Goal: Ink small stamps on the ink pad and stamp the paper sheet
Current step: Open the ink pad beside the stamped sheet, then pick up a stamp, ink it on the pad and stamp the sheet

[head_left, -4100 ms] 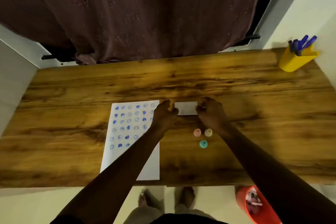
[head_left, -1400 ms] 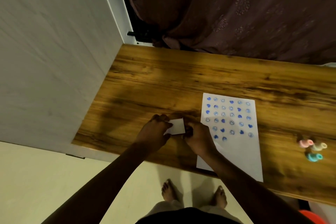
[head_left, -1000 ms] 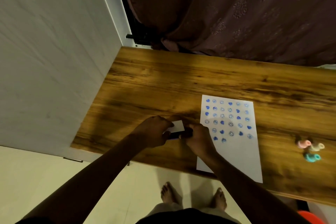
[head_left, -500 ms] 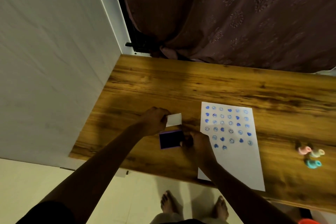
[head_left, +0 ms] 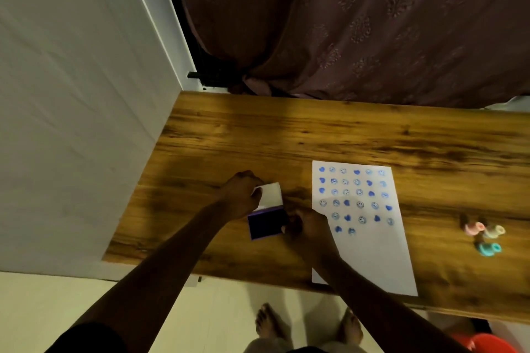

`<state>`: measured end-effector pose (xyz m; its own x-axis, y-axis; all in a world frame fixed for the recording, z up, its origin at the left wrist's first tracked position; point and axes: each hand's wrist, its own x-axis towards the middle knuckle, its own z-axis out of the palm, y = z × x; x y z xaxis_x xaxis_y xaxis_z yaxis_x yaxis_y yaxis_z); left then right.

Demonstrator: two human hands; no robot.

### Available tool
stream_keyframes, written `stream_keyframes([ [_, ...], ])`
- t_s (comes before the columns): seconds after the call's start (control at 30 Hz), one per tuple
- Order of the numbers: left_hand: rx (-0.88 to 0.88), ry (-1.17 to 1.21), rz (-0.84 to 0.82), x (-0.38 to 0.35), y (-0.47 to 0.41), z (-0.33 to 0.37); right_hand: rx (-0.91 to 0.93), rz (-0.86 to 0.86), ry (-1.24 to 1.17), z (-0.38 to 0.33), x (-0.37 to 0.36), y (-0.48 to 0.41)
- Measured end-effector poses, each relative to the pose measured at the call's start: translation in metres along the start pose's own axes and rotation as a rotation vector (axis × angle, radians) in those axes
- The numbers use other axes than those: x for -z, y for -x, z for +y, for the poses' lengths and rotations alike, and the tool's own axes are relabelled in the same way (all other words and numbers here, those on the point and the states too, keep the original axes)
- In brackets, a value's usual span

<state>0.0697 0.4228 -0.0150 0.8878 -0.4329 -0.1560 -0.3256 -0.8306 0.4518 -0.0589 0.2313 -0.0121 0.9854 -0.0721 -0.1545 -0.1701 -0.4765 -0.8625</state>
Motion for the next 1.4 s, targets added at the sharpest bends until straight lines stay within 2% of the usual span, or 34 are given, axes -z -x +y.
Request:
stream_keyframes([
  [0.07, 0.001, -0.023, 0.011, 0.000, 0.001, 0.000, -0.033, 0.004, -0.054, -0.002, 0.000, 0.001],
  [0.23, -0.009, -0.060, 0.053, 0.007, 0.008, 0.006, -0.018, 0.062, 0.084, 0.003, 0.005, 0.002],
  [0.37, -0.022, 0.002, 0.116, 0.011, 0.016, 0.029, -0.030, 0.059, 0.054, -0.008, 0.024, 0.002],
  [0.53, -0.013, 0.209, 0.190, 0.005, 0.028, 0.092, -0.028, 0.173, -0.023, -0.009, 0.073, 0.013],
  [0.67, 0.002, 0.378, 0.130, -0.017, 0.029, 0.149, -0.041, 0.223, -0.065, -0.001, 0.123, 0.028],
  [0.77, 0.000, 0.393, 0.175, -0.033, 0.024, 0.180, -0.050, 0.253, -0.091, 0.005, 0.152, 0.036],
  [0.83, -0.021, 0.427, 0.147, -0.054, 0.014, 0.222, -0.049, 0.318, -0.079, 0.025, 0.192, 0.049],
  [0.93, -0.037, 0.448, 0.132, -0.064, 0.013, 0.238, 0.006, 0.314, 0.083, 0.033, 0.215, 0.053],
  [1.07, -0.058, 0.461, 0.082, -0.093, 0.003, 0.283, -0.019, 0.312, 0.386, 0.069, 0.274, 0.057],
  [1.27, -0.057, 0.440, 0.013, -0.125, -0.003, 0.317, -0.096, 0.100, 0.929, 0.108, 0.326, 0.052],
  [1.4, -0.035, 0.440, -0.016, -0.139, -0.002, 0.331, -0.087, 0.057, 1.046, 0.128, 0.334, 0.043],
])
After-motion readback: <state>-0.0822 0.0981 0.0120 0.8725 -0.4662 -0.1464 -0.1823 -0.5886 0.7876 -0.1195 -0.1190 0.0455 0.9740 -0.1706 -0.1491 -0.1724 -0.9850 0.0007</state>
